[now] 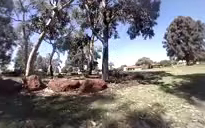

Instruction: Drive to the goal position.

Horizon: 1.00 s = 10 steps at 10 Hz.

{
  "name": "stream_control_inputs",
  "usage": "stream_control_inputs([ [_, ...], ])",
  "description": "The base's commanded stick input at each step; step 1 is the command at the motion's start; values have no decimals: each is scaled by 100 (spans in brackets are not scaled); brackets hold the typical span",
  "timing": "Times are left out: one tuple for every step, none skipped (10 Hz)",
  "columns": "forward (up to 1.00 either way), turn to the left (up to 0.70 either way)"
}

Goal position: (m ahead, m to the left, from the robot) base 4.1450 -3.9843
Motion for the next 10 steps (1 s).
stream_control_inputs([
  [0,0],
  [0,0],
  [0,0],
  [0,0],
  [0,0],
  [0,0],
  [0,0],
  [0,0],
  [0,0],
  [70,-14],
])
